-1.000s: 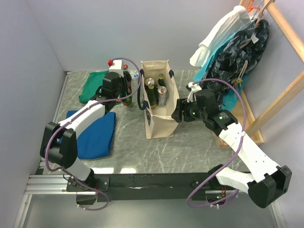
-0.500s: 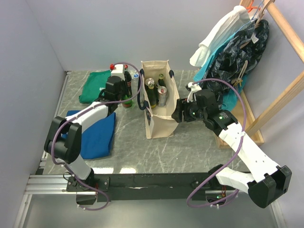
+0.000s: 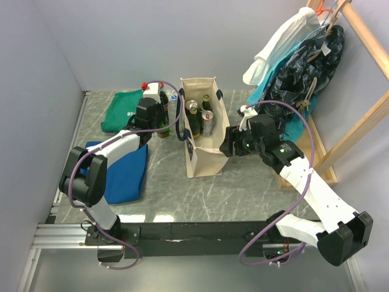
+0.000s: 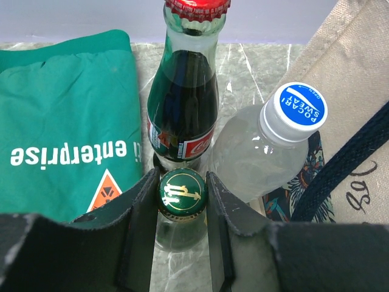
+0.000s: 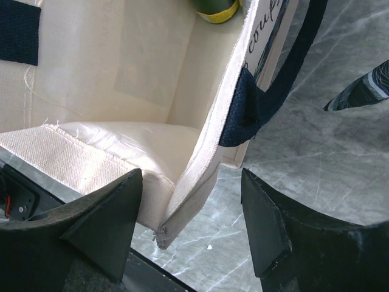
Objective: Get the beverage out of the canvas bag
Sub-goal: Place the drink at the center of the board.
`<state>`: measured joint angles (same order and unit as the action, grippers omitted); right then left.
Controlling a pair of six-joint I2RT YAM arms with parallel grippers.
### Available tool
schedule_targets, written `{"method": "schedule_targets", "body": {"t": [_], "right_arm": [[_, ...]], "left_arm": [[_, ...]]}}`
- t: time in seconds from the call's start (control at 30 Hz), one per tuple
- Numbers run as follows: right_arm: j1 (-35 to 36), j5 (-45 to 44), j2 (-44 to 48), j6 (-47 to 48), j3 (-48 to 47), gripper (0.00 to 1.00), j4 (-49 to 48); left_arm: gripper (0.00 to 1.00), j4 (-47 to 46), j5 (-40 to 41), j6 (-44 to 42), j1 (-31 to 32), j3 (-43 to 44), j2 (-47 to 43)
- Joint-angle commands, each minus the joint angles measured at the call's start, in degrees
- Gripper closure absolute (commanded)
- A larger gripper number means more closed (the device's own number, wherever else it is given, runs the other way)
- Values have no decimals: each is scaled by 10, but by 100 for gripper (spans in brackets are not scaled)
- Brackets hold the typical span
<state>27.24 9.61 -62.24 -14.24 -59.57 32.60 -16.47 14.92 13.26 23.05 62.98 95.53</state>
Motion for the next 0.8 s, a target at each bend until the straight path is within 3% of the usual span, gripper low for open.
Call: {"method": "schedule_targets", "body": {"t": [0.0,0.67,0.77], "right_arm": [[3,-14,-9,11,-2,28,-1],[3,-17,-10,10,1,28,-3],[4,-17,-10,10,0,28,-2]], "left_arm": [[99,-116,12,1,0,20,-15],[99,-85,20,-7,-1,54,16],[91,-79,21,-6,-1,56,17]]}}
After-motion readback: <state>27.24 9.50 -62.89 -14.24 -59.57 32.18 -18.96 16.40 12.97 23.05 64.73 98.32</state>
